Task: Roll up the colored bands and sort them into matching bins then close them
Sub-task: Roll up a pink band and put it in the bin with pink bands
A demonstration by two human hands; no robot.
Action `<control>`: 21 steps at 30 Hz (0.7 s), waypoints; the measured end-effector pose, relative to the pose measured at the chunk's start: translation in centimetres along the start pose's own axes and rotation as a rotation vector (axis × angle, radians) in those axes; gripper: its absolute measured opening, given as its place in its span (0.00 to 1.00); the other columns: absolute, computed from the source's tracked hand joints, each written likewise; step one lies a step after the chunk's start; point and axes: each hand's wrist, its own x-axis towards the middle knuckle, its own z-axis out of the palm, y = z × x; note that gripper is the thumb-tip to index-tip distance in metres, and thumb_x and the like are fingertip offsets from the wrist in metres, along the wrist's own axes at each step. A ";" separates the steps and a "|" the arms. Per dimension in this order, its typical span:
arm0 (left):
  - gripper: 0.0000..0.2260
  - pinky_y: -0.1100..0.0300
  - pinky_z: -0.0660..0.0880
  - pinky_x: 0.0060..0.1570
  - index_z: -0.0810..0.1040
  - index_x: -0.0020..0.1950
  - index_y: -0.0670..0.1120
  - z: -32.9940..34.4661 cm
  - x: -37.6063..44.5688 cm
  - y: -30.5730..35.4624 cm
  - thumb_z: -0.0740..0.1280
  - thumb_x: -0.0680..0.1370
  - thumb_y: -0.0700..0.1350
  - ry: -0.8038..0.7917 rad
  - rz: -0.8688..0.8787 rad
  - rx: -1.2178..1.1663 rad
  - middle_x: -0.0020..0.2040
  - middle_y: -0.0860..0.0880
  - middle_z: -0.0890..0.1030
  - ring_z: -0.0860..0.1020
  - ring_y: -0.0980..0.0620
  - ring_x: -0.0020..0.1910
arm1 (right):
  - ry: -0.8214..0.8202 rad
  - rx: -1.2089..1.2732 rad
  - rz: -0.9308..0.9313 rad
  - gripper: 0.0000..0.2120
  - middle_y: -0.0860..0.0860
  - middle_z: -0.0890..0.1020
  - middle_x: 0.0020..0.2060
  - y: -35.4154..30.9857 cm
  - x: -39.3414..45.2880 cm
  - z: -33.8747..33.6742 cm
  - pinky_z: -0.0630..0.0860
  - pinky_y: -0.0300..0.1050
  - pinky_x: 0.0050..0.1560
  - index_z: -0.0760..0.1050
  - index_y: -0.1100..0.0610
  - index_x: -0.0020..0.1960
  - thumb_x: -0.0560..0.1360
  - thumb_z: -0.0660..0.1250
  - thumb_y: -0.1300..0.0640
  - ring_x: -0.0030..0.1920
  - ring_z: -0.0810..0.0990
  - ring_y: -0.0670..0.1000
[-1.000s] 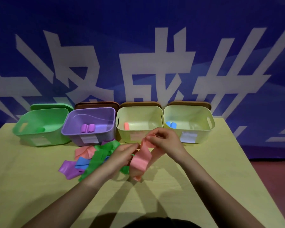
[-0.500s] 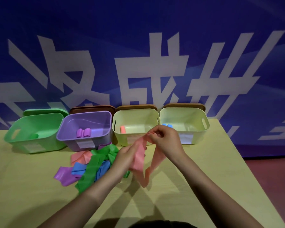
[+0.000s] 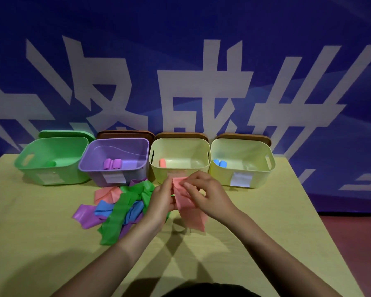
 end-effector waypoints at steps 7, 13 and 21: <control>0.10 0.47 0.75 0.52 0.82 0.47 0.44 -0.1 -1.2 -0.1 0.63 0.80 0.46 0.072 0.125 0.002 0.49 0.35 0.82 0.80 0.44 0.46 | 0.126 0.214 0.081 0.05 0.48 0.81 0.44 -0.1 -0.2 0.4 0.73 0.34 0.47 0.80 0.54 0.47 0.75 0.65 0.60 0.47 0.78 0.43; 0.13 0.57 0.69 0.41 0.81 0.42 0.44 -0.5 -2.1 0.2 0.60 0.81 0.47 0.076 0.255 0.134 0.38 0.43 0.79 0.76 0.49 0.38 | 0.175 0.464 0.363 0.09 0.45 0.81 0.44 -0.4 0.7 -0.2 0.77 0.41 0.48 0.79 0.51 0.53 0.74 0.71 0.60 0.45 0.78 0.44; 0.06 0.60 0.77 0.40 0.78 0.52 0.46 -0.4 -2.7 0.2 0.61 0.81 0.44 -0.030 0.418 0.245 0.42 0.48 0.82 0.81 0.55 0.39 | 0.174 0.517 0.310 0.08 0.47 0.80 0.34 -1.6 1.0 -0.7 0.72 0.38 0.43 0.79 0.55 0.38 0.74 0.69 0.64 0.37 0.76 0.43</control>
